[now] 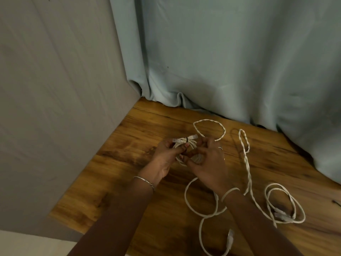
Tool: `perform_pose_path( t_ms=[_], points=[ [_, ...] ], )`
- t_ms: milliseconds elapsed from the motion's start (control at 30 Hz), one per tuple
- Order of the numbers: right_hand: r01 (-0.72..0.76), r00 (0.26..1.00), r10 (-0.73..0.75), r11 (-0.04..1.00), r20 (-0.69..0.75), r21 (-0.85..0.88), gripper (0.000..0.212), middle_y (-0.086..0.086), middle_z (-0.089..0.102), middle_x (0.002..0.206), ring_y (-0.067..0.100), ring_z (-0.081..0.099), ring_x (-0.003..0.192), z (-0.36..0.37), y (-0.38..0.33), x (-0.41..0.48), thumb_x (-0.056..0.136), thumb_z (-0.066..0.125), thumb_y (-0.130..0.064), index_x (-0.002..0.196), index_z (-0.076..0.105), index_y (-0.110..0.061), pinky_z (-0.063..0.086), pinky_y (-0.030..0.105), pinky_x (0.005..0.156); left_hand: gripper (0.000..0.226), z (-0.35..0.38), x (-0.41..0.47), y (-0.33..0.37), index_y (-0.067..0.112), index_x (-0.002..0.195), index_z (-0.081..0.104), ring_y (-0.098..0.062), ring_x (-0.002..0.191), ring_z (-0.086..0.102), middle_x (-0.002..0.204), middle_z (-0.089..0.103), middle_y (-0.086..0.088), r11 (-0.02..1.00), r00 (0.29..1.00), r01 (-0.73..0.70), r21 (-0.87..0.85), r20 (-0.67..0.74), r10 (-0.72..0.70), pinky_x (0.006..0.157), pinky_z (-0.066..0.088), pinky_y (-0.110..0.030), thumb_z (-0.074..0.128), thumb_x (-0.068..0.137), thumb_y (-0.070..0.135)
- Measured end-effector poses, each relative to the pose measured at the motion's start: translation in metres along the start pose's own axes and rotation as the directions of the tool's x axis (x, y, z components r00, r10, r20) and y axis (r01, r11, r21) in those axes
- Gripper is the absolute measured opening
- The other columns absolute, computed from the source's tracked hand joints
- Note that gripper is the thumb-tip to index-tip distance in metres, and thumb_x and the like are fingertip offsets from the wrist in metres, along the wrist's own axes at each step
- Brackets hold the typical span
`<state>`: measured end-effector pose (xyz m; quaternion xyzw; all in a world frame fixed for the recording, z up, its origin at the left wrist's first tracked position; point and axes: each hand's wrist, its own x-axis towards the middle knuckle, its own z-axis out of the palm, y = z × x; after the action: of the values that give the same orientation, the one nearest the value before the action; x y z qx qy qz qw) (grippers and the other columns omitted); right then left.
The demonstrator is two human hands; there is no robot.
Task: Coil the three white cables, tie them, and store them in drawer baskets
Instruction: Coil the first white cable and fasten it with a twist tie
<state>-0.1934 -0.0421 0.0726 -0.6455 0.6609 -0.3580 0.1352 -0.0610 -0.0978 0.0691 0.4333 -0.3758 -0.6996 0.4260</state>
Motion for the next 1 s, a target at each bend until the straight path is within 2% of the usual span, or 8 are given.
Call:
perform_pose_path(
  t_ms=[100,300,400,500,600,700,867,1000],
  points=[
    [-0.017,1.0,0.017,1.0,-0.018,0.009,0.016,-0.015,0.048,0.107,0.01,0.044,0.11,0.002,0.001,-0.001,0.074,0.074,-0.041,0.08,0.071,-0.027,0.041,0.046,0.097,0.013,-0.001,0.003,-0.002,0.012,0.088,0.068,-0.015,0.073,0.067,0.081,0.072,-0.003,1.0,1.0,-0.01,0.03,0.001,0.01,0.063,0.054,-0.025,0.069,0.082,0.001],
    [-0.037,0.994,0.048,0.994,-0.1,0.1,0.009,-0.007,0.061,0.105,0.009,0.054,0.099,0.002,0.003,0.002,0.085,0.067,-0.023,0.09,0.069,-0.016,0.048,0.039,0.087,0.012,-0.006,0.005,-0.008,0.01,0.086,0.067,-0.025,0.076,0.064,0.082,0.069,-0.011,0.993,0.999,-0.037,0.116,0.008,0.036,0.077,0.053,-0.038,0.07,0.081,0.0],
    [-0.02,0.994,0.036,0.988,-0.103,0.154,0.011,-0.009,0.065,0.099,0.006,0.059,0.094,0.002,0.007,0.005,0.086,0.065,-0.019,0.096,0.069,-0.017,0.051,0.034,0.085,0.011,-0.007,0.006,-0.01,0.01,0.086,0.066,-0.017,0.063,0.063,0.074,0.068,-0.007,0.985,0.998,-0.06,0.164,0.031,0.055,0.066,0.052,-0.031,0.072,0.08,0.002],
    [-0.039,0.994,0.058,0.982,-0.096,0.185,0.008,-0.009,0.067,0.091,0.005,0.061,0.088,-0.001,0.007,0.009,0.088,0.063,-0.022,0.094,0.068,-0.02,0.053,0.035,0.079,0.011,-0.004,0.005,-0.01,0.011,0.087,0.067,-0.01,0.056,0.063,0.073,0.069,-0.003,0.977,0.996,-0.079,0.2,0.048,0.071,0.059,0.052,-0.025,0.071,0.081,0.003],
    [-0.042,0.994,0.06,0.981,-0.089,0.19,0.012,-0.006,0.067,0.084,0.01,0.062,0.082,-0.006,0.004,0.013,0.09,0.06,-0.027,0.09,0.067,-0.017,0.052,0.038,0.075,0.01,-0.004,0.005,-0.011,0.007,0.09,0.066,-0.01,0.058,0.064,0.074,0.069,-0.004,0.972,0.993,-0.108,0.207,0.066,0.096,0.061,0.053,-0.026,0.069,0.082,0.002],
    [0.005,0.992,0.014,0.989,-0.129,0.145,0.014,-0.007,0.065,0.086,0.013,0.06,0.084,-0.01,0.002,0.017,0.09,0.061,-0.028,0.089,0.068,-0.015,0.051,0.037,0.076,0.024,-0.005,0.004,-0.014,-0.006,0.104,0.062,-0.012,0.065,0.065,0.084,0.069,-0.011,0.969,0.99,-0.122,0.216,0.096,0.103,0.066,0.053,-0.027,0.069,0.082,0.001],
    [0.03,0.997,-0.019,0.988,-0.068,0.154,0.005,-0.012,0.063,0.084,0.003,0.059,0.081,-0.014,0.002,0.021,0.091,0.062,-0.023,0.089,0.066,-0.021,0.048,0.021,0.072,0.012,0.0,0.002,-0.014,0.007,0.097,0.067,-0.004,0.059,0.061,0.079,0.067,-0.003,0.96,0.984,-0.143,0.24,0.136,0.113,0.058,0.051,-0.018,0.066,0.086,0.008],
    [0.048,0.998,-0.041,0.987,-0.045,0.155,0.009,-0.012,0.065,0.079,0.002,0.061,0.075,-0.012,0.006,0.024,0.091,0.061,-0.021,0.085,0.06,-0.027,0.048,0.02,0.066,0.03,0.0,0.006,-0.017,-0.004,0.109,0.061,-0.008,0.065,0.059,0.087,0.066,-0.009,0.957,0.988,-0.139,0.255,0.102,0.116,0.058,0.049,-0.018,0.068,0.086,0.013]
  ],
)
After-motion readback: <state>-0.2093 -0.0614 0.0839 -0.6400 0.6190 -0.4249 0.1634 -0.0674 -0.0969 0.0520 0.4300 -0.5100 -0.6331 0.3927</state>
